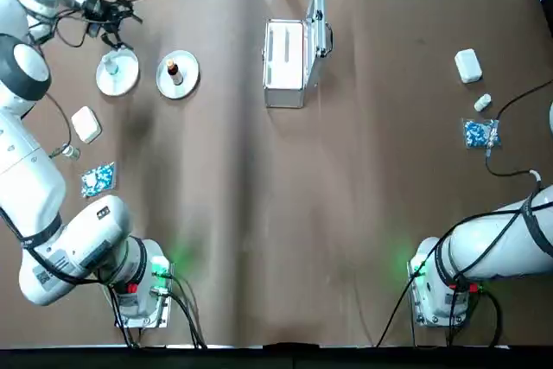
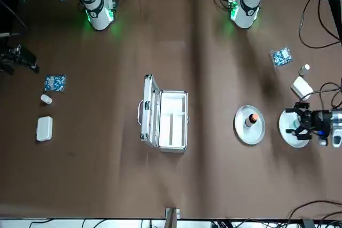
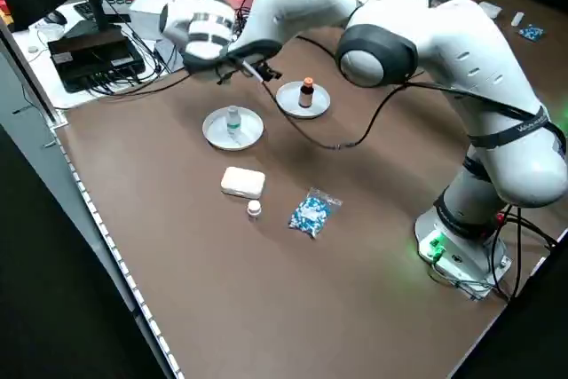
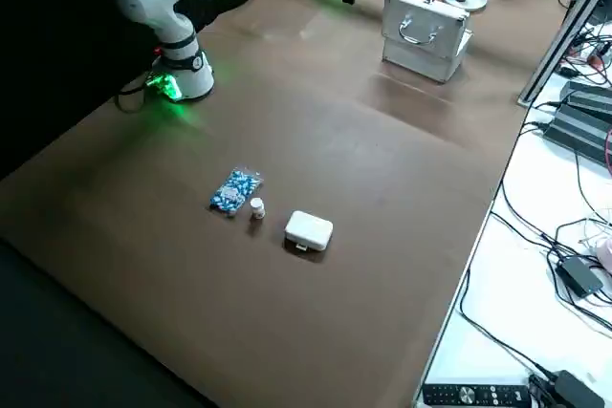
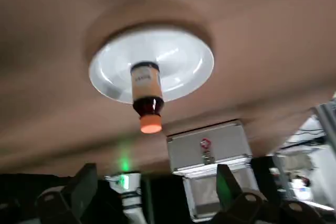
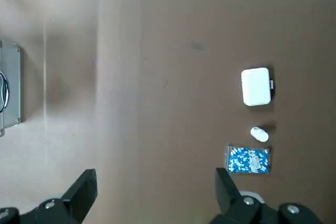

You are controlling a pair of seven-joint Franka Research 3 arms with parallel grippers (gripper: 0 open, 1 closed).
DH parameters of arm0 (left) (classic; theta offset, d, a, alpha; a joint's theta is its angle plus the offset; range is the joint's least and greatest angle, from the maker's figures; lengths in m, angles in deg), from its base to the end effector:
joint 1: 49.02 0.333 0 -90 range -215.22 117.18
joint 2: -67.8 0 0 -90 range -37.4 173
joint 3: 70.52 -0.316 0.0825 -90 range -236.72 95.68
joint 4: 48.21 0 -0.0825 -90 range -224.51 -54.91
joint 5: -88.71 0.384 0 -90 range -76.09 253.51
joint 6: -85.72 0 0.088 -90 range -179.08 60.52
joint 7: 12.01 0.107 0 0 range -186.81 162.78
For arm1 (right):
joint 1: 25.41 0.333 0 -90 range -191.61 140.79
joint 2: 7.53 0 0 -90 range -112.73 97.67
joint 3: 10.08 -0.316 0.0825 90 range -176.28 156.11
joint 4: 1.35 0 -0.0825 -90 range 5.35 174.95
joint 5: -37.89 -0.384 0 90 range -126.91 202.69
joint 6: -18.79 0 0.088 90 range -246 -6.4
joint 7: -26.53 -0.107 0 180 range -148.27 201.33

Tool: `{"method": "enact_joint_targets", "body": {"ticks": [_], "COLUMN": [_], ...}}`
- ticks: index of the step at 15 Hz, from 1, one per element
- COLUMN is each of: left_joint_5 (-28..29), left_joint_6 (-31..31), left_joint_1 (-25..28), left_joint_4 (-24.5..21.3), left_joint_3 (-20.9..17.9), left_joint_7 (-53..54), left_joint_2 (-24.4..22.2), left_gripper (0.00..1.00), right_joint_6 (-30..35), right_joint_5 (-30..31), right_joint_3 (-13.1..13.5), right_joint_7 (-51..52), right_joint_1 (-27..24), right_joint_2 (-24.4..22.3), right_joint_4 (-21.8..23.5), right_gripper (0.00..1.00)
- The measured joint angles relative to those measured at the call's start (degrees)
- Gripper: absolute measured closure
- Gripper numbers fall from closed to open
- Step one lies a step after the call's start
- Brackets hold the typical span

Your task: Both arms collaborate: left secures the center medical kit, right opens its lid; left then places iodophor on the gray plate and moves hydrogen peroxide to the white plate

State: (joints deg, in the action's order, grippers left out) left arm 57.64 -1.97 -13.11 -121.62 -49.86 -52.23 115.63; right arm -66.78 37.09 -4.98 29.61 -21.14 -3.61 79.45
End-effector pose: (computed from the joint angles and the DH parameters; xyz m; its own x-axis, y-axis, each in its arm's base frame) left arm 0.6655 0.1834 0.2715 0.3289 0.4956 -0.8039 0.9293 -0.3213 0.1822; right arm 0.5682 -0.0046 0.6546 0.9991 0.0406 0.0155 0.0407 -0.9991 -0.0070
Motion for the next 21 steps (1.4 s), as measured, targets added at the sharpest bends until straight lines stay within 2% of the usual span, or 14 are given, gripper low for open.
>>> {"method": "enact_joint_targets", "body": {"ticks": [3,4,10,13,16,21], "left_joint_5": [3.8,7.9,22.7,28.0,30.7,35.2], "left_joint_6": [0.0,0.0,0.0,-0.4,-2.6,-3.4], "left_joint_1": [-5.9,-10.5,-23.5,-26.3,-27.3,-27.7], "left_joint_4": [0.0,0.0,0.0,0.0,0.1,0.1], "left_joint_3": [-0.1,-0.2,-0.3,-0.4,-0.4,-0.4], "left_joint_7": [0.0,0.0,0.1,0.9,6.7,15.6], "left_joint_2": [-2.0,-3.0,-6.1,-7.1,-8.0,-12.4], "left_gripper": [0.00,0.00,0.00,0.00,0.00,0.00], "right_joint_6": [0.0,0.0,0.1,0.1,0.1,0.1], "right_joint_5": [0.0,0.0,0.0,0.0,0.0,0.0], "right_joint_3": [0.0,0.1,0.3,0.4,0.4,0.5], "right_joint_7": [0.0,0.0,0.0,0.0,0.0,0.0], "right_joint_1": [0.0,-0.1,-0.5,-0.6,-0.6,-0.6], "right_joint_2": [0.0,0.0,0.0,0.0,0.0,0.0], "right_joint_4": [-0.6,-1.0,-1.2,-1.2,-1.3,-1.3], "right_gripper": [0.01,0.01,0.01,0.01,0.01,0.01]}}
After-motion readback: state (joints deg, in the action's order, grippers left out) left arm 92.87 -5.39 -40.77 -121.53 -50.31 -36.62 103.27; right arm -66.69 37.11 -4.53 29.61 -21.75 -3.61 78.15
